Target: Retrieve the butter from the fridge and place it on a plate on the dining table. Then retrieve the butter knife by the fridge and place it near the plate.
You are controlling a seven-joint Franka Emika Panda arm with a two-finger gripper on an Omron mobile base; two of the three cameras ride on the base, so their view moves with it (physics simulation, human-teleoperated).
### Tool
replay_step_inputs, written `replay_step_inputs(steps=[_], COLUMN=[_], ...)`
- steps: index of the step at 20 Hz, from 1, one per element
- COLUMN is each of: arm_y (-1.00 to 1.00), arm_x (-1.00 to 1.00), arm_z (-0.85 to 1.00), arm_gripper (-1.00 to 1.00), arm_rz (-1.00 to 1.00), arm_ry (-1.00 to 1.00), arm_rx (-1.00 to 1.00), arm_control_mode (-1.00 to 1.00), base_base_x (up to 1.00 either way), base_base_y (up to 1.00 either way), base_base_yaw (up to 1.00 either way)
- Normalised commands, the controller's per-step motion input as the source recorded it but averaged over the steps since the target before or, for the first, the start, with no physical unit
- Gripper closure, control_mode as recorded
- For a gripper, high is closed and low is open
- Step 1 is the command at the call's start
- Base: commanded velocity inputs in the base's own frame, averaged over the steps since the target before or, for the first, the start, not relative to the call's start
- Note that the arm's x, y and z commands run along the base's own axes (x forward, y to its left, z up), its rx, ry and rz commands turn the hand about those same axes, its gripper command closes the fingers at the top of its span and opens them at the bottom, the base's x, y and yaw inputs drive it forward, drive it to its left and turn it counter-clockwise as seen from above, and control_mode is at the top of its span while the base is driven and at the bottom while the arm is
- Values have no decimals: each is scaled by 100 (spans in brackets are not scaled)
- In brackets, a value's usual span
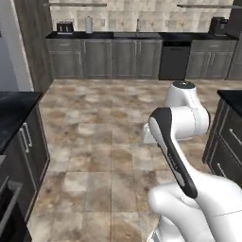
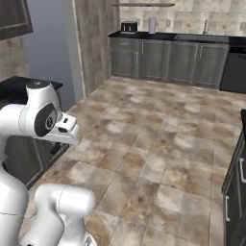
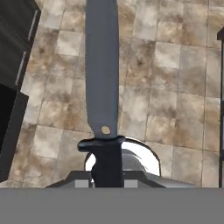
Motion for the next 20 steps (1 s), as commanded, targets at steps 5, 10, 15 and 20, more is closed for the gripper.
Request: replay_step_inputs(steps=[5, 10, 15, 20], arm_y=[0, 0, 0, 0], arm_x=[0, 0, 0, 0], arm_z=[0, 0, 0, 0], arm_gripper=[100, 100, 100, 100], arm_rz=[0, 0, 0, 0], arm_ry=[0, 0, 0, 0], arm_rx=[0, 0, 0, 0], arm_control_mode=[100, 100, 100, 100], base_base_x=[61, 100, 100, 100], base_base_y=[-77, -21, 15, 1], base_base_yaw=[-66, -49, -34, -33])
